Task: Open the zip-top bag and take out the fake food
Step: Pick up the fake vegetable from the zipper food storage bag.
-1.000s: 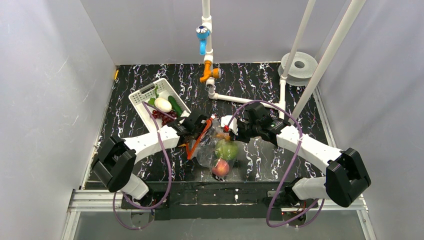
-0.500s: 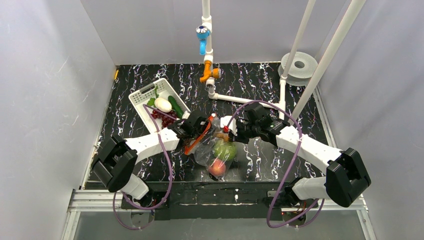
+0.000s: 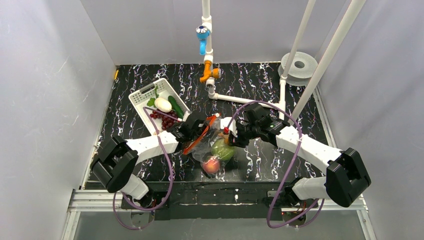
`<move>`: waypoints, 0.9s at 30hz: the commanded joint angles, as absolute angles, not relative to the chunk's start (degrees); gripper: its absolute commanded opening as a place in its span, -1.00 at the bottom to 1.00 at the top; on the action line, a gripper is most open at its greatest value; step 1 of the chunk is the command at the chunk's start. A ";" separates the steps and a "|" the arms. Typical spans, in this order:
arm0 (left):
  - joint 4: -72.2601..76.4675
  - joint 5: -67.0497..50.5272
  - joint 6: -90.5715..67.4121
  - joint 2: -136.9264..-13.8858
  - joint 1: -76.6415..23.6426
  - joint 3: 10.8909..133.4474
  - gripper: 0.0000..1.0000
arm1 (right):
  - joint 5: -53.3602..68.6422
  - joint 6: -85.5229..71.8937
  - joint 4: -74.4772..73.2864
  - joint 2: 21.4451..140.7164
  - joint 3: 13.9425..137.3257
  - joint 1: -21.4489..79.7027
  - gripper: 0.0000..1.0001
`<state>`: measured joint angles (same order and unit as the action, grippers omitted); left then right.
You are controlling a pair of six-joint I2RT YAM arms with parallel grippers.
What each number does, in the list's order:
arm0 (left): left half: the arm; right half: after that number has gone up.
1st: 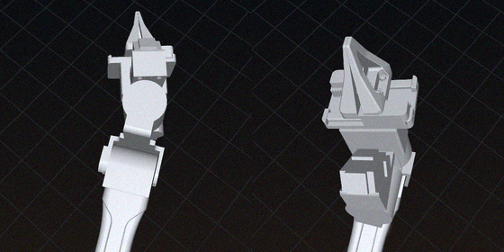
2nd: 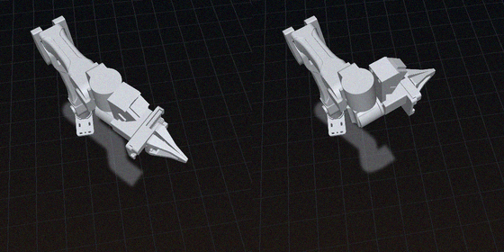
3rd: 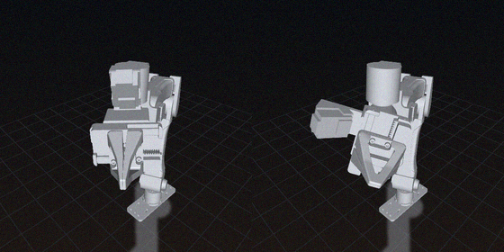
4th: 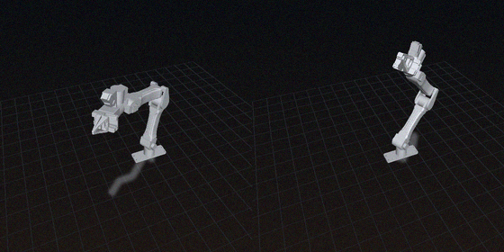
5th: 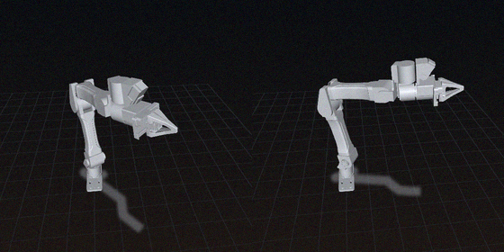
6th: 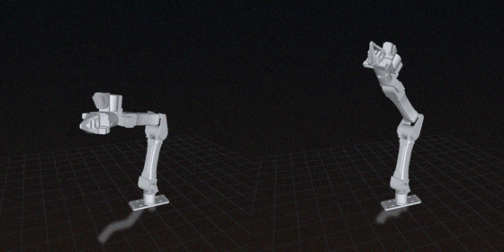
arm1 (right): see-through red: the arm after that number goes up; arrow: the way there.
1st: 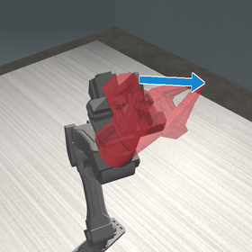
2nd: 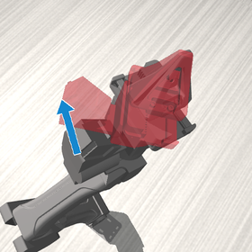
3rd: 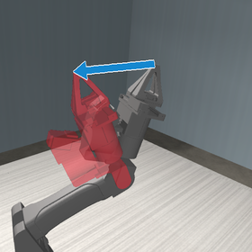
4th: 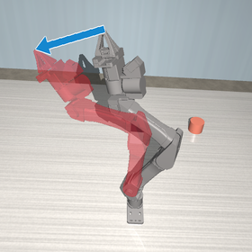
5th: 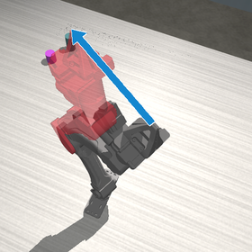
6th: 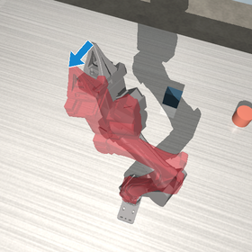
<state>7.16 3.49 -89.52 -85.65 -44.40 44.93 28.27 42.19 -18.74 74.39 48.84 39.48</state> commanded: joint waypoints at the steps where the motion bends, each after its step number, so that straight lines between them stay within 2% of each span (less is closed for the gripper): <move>1: 10.69 3.08 -86.24 -79.86 -44.17 42.54 -1.00 | 34.29 44.49 -22.07 73.14 50.07 37.53 0.08; 4: 10.35 3.12 -83.88 -76.87 -43.53 41.51 -1.00 | 35.73 46.46 -24.12 71.90 49.81 35.09 0.47; 7: 11.93 1.37 -83.17 -75.51 -42.95 40.09 -1.00 | 35.76 49.93 -24.92 72.01 48.21 34.65 0.67; 13: 14.06 0.01 -82.99 -74.11 -42.73 38.59 -1.00 | 32.26 50.32 -21.55 75.40 46.75 34.63 0.68; 16: 14.79 0.00 -82.40 -73.22 -42.67 38.20 -1.00 | 30.58 49.03 -20.75 77.38 47.29 34.63 0.62; 18: 15.02 -1.90 -81.54 -72.44 -42.50 37.93 -1.00 | 30.83 47.49 -20.67 78.25 47.86 34.63 0.43; 22: 14.52 -2.98 -78.62 -69.47 -41.91 37.33 -1.00 | 30.09 45.14 -22.08 79.98 50.28 34.29 -0.39; 23: 14.46 -2.92 -77.68 -68.44 -41.78 36.93 -1.00 | 29.69 44.84 -22.18 80.10 50.60 34.04 -0.53; 25: 13.87 -3.07 -75.42 -66.52 -41.18 36.29 -1.00 | 29.28 44.59 -22.24 79.87 50.70 33.24 -0.74; 27: 12.43 -3.10 -73.11 -64.55 -40.64 35.71 -1.00 | 29.14 44.48 -22.24 79.09 50.55 32.29 -0.85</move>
